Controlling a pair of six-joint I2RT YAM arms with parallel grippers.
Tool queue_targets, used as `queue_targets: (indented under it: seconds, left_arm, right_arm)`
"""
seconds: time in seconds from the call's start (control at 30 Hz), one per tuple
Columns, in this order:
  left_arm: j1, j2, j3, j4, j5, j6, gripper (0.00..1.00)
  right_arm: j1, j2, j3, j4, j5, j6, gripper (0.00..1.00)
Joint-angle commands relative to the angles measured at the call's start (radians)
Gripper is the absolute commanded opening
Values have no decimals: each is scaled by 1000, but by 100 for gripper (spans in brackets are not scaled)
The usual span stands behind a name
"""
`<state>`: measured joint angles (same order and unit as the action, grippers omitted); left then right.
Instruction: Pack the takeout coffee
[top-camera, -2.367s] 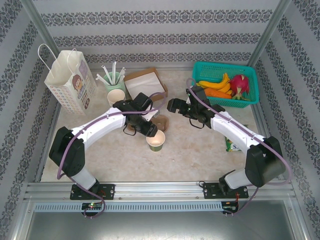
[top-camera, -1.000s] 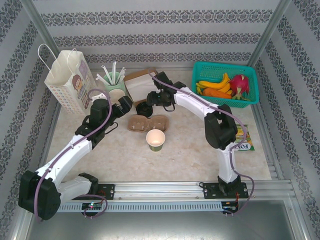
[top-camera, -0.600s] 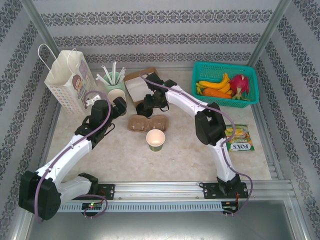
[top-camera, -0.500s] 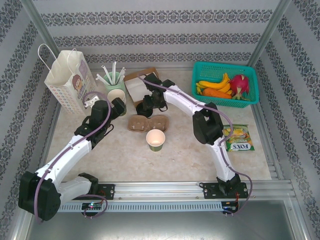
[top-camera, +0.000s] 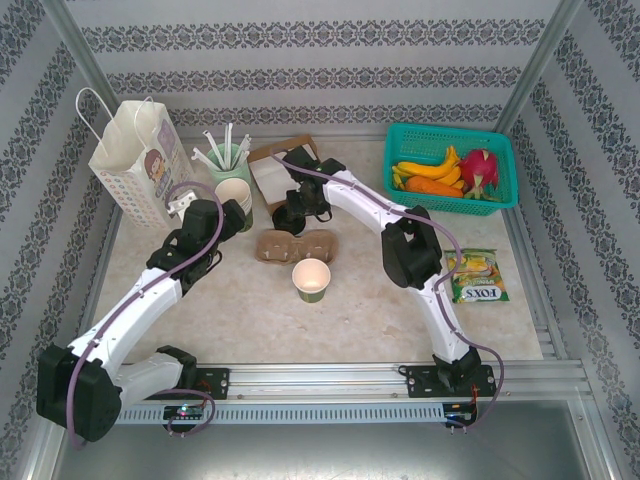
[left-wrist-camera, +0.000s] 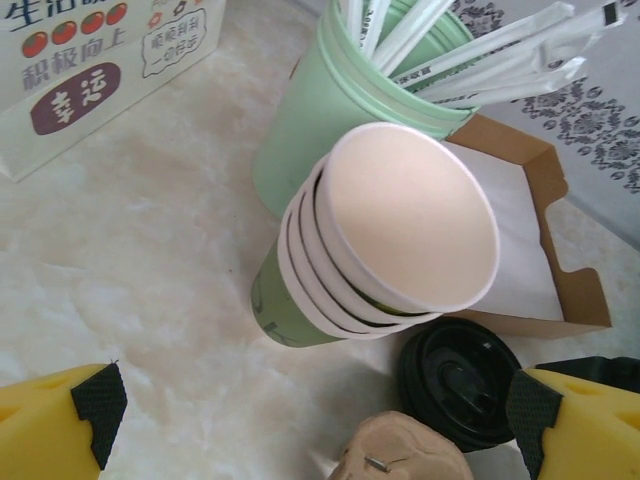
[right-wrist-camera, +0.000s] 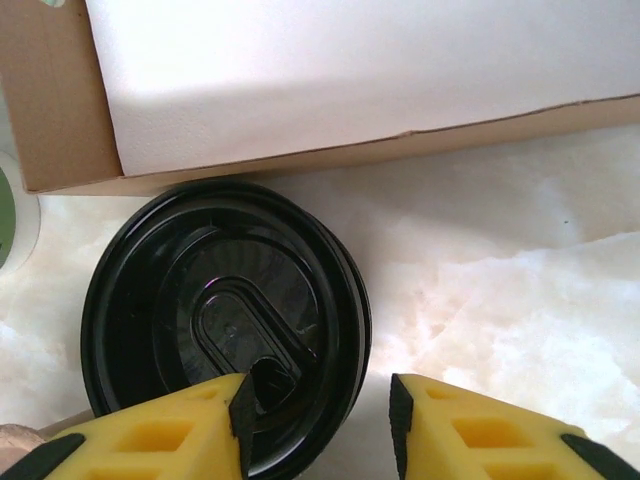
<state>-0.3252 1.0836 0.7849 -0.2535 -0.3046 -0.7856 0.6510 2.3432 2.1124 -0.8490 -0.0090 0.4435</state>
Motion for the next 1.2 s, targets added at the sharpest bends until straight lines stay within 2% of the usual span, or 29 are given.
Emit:
queue_targets:
  seconds: [0.0,0.27,0.53,0.67,1.0,1.17]
  left_arm:
    - [11,-35,-20,-35,-51,12,100]
    - [12,-53,-47,-30,-84,-36,100]
    - [12,-38,-36,-49,-89,-38,100]
    - [12,-28,-29,-49,-85,-39,100]
    - [11,6,-6,-52,-66,-15,100]
    - [12,24,0,-26,-17,26,100]
  right_arm:
    - [9,31,27,-15,26,-15,43]
    - [10,42,35,-16,24,-33,42]
    - [13,45,42,-17,41,-42,35]
    - [12,47,42,-14,38,-48,31]
    - [13,59,55,-16,37,-45,31]
    - [13,57,58,-13,41,-47,27]
